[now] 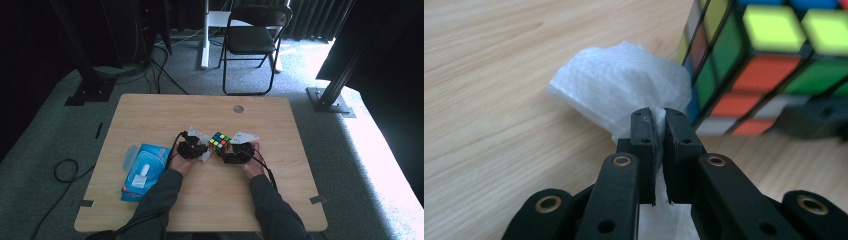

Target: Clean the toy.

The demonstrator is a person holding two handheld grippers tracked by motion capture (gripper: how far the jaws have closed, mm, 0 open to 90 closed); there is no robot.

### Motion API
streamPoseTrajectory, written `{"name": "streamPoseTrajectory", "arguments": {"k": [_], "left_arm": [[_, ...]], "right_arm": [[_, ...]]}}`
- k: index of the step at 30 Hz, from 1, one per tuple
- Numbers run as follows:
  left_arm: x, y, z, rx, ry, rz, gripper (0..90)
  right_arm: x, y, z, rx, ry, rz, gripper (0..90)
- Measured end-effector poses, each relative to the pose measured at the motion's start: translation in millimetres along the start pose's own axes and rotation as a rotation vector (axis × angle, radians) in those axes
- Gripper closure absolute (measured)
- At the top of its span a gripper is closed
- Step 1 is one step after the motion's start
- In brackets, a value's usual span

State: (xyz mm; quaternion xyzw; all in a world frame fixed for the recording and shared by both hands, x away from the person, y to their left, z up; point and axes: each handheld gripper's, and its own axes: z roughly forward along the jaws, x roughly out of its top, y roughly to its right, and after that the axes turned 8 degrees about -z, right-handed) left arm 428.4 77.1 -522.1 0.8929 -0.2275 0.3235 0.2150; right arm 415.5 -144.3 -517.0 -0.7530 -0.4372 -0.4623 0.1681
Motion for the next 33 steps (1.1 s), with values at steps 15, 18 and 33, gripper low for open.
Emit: {"name": "streamPoseTrajectory", "arguments": {"k": [15,18,33], "left_arm": [[-3.1,6.5,6.8,0.024,-0.006,-0.008,47.6],[-2.6,7.3,7.6,0.014,-0.012,-0.012,44.1],[-5.1,8.5,12.1,0.08,-0.04,0.004,58.4]], "right_arm": [[1.9,3.5,1.3,-0.039,-0.002,0.021,34.1],[1.9,3.8,1.4,-0.044,-0.001,0.023,34.1],[4.7,5.3,3.9,-0.043,-0.008,0.016,34.1]]}}
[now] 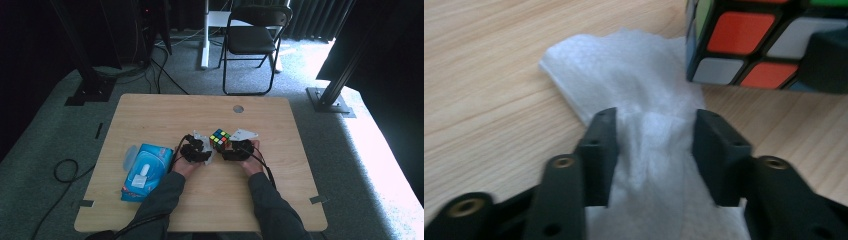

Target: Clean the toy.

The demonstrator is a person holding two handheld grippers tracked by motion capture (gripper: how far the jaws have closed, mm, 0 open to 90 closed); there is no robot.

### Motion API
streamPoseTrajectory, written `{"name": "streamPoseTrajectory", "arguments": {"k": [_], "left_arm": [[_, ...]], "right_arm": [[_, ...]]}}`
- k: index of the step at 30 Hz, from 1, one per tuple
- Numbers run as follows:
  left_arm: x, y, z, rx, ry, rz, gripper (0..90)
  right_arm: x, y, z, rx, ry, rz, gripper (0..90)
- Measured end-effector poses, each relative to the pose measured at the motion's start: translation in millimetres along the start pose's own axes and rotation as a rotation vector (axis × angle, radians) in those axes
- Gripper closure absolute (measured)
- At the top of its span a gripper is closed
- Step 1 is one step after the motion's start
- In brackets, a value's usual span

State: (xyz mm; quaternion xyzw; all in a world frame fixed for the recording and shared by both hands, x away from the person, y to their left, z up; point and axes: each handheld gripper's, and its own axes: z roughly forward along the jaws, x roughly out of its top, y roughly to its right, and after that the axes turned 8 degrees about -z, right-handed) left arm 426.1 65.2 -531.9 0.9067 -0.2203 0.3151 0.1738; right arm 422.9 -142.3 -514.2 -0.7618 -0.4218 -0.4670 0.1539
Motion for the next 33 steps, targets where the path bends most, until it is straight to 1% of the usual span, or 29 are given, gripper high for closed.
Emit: {"name": "streamPoseTrajectory", "arguments": {"k": [3,4,6,7,8,11,14,20,24,26,28,31,32,33], "left_arm": [[-0.4,-2.9,-2.2,-0.003,-0.011,-0.015,74.9],[-0.8,-2.3,-2.8,-0.005,-0.014,-0.014,77.7],[-2.5,1.4,-4.1,-0.014,-0.016,0.003,80.7],[-3.7,3.2,-4.6,-0.02,-0.016,0.019,81.7],[-5.3,5.2,-4.6,-0.029,-0.01,0.021,82.3],[-8.7,6.6,-4.5,-0.067,0.014,0.007,84.0],[-12.1,8.9,-4.6,-0.1,0.042,0.017,84.8],[-15.0,17.4,-8.2,-0.15,0.129,0.045,85.3],[-15.9,17.3,-11.3,-0.148,0.169,0.051,85.6],[-16.1,15.4,-12.5,-0.141,0.183,0.045,85.7],[-15.6,13.1,-13.5,-0.13,0.185,0.043,85.8],[-14.6,7.2,-14.9,-0.107,0.191,0.024,85.9],[-14.3,4.8,-15.4,-0.101,0.198,0.008,86.0],[-14.3,4.8,-15.4,-0.101,0.198,0.008,86.0]], "right_arm": [[-0.6,1.3,0.2,-0.004,0.0,0.008,34.0],[-0.7,1.8,0.1,-0.002,0.001,0.016,34.1],[-1.4,3.4,-0.1,0.009,0.015,0.041,34.1],[-1.5,3.8,0.0,0.01,0.016,0.045,34.1],[-1.5,3.9,0.3,0.01,0.015,0.046,34.1],[-1.5,3.4,0.6,0.01,0.017,0.046,34.1],[-0.9,2.9,1.0,0.01,0.02,0.045,34.1],[-0.5,0.7,2.8,0.019,0.019,0.043,34.1],[-0.2,0.2,2.8,0.023,0.025,0.047,34.1],[0.2,0.4,2.2,0.023,0.029,0.048,34.1],[0.5,0.3,1.7,0.024,0.03,0.049,34.1],[0.8,0.2,1.1,0.026,0.035,0.048,34.1],[1.0,0.1,0.7,0.025,0.036,0.048,34.1],[1.0,0.1,0.7,0.025,0.036,0.048,34.1]]}}
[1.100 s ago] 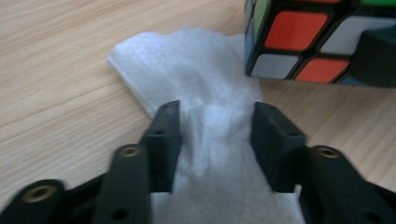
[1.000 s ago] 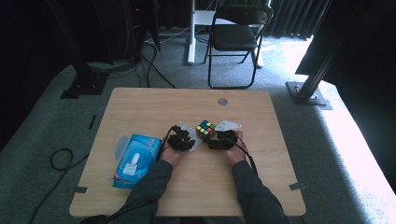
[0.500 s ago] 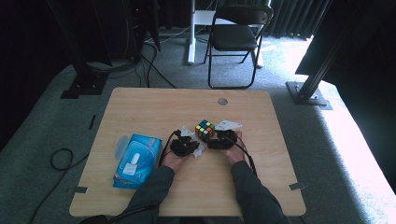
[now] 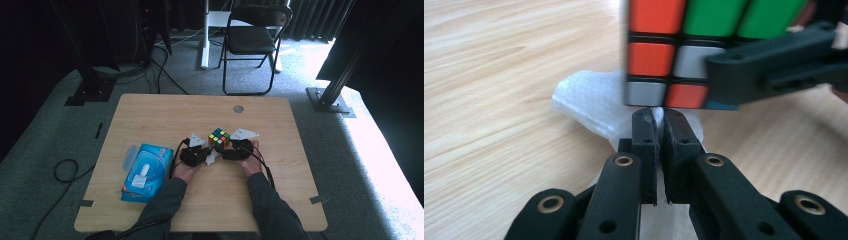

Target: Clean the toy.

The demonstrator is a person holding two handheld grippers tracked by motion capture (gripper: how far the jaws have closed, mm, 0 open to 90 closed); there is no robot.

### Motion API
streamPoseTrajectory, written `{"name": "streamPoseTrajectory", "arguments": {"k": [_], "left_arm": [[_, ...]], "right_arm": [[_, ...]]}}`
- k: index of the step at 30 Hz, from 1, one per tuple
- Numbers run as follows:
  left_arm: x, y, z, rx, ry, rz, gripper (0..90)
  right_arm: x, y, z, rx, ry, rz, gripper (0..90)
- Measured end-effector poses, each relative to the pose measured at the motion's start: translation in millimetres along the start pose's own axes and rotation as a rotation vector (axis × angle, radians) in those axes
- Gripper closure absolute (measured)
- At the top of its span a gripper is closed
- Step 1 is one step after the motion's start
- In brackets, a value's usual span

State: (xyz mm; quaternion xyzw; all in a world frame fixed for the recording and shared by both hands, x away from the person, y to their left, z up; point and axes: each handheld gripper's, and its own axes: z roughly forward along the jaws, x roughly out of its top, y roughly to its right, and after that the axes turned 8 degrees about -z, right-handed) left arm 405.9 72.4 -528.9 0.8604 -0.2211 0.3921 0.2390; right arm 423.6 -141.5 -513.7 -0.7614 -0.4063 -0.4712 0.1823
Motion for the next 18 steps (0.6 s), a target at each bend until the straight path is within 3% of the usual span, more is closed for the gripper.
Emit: {"name": "streamPoseTrajectory", "arguments": {"k": [1,5,13,18], "left_arm": [[0.8,-5.2,-1.6,0.014,0.01,-0.026,86.0],[2.2,-11.9,-4.5,0.022,0.026,-0.065,86.0],[0.7,-6.1,-4.1,0.006,0.023,-0.041,86.0],[-3.7,4.2,0.4,-0.016,0.002,-0.005,86.0]], "right_arm": [[0.1,0.0,-0.3,0.001,0.0,-0.001,34.1],[0.7,-0.7,-0.6,0.005,0.001,-0.004,34.1],[0.5,0.1,-0.1,-0.005,0.001,-0.001,34.1],[0.1,1.3,-0.4,-0.011,0.002,0.007,34.1]]}}
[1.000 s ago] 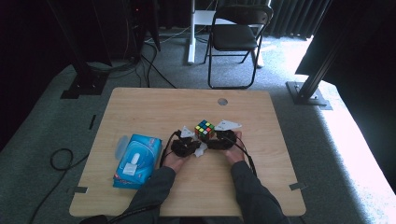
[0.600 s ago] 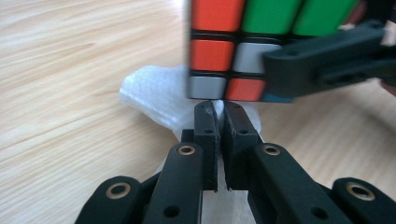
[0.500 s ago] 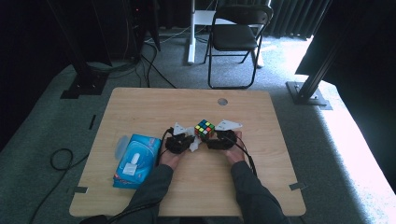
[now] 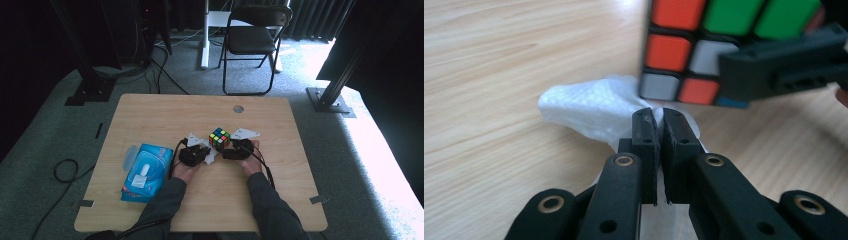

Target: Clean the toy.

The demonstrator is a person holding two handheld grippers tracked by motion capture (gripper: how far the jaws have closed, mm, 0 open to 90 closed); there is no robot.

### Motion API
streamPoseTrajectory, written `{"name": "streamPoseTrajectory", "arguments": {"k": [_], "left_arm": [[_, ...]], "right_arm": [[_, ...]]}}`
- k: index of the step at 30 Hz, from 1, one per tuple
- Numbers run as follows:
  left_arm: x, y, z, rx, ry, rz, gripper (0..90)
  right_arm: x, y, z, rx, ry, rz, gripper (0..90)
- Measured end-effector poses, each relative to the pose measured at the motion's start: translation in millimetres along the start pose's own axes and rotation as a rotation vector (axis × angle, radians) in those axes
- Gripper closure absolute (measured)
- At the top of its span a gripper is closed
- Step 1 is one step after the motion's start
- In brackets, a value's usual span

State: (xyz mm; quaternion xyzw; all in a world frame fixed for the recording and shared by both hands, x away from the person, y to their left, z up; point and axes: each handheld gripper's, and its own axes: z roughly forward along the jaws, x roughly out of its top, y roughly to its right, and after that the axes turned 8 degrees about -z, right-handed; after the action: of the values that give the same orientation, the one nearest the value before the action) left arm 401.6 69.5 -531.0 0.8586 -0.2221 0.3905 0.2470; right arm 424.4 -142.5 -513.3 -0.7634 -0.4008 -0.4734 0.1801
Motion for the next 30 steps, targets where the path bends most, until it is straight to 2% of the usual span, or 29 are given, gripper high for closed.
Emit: {"name": "streamPoseTrajectory", "arguments": {"k": [7,9,12,14,16,18,21,23,26,30], "left_arm": [[-2.8,17.3,6.2,-0.081,-0.009,0.084,86.0],[-2.3,16.7,5.7,-0.086,-0.005,0.081,85.9],[-1.3,11.7,3.5,-0.069,-0.002,0.076,85.9],[-0.5,6.3,2.0,-0.048,-0.004,0.061,85.9],[0.3,0.3,0.8,-0.009,-0.004,0.039,85.9],[1.3,-6.8,-1.5,0.03,-0.001,0.004,85.9],[2.3,-15.7,-5.3,0.063,0.022,-0.051,86.0],[3.0,-18.3,-7.5,0.087,0.034,-0.071,85.9],[3.8,-20.0,-9.1,0.111,0.047,-0.089,85.9],[4.6,-21.5,-10.4,0.101,0.049,-0.1,85.9]], "right_arm": [[0.6,-1.1,0.9,0.001,0.003,0.001,34.1],[0.7,-1.5,0.9,0.002,0.001,-0.001,34.1],[0.8,-1.1,0.6,0.001,0.003,-0.002,34.1],[0.8,-0.7,0.2,0.001,0.003,-0.003,34.1],[0.8,-0.6,-0.2,0.0,0.003,-0.002,34.1],[0.6,-0.2,-0.5,0.0,0.002,-0.003,34.1],[0.5,0.1,-0.9,-0.001,0.001,-0.003,34.1],[0.4,0.4,-1.1,-0.002,0.0,-0.003,34.1],[0.2,0.5,-1.2,-0.004,-0.002,-0.002,34.1],[0.5,0.5,-1.1,-0.003,0.0,-0.003,34.1]]}}
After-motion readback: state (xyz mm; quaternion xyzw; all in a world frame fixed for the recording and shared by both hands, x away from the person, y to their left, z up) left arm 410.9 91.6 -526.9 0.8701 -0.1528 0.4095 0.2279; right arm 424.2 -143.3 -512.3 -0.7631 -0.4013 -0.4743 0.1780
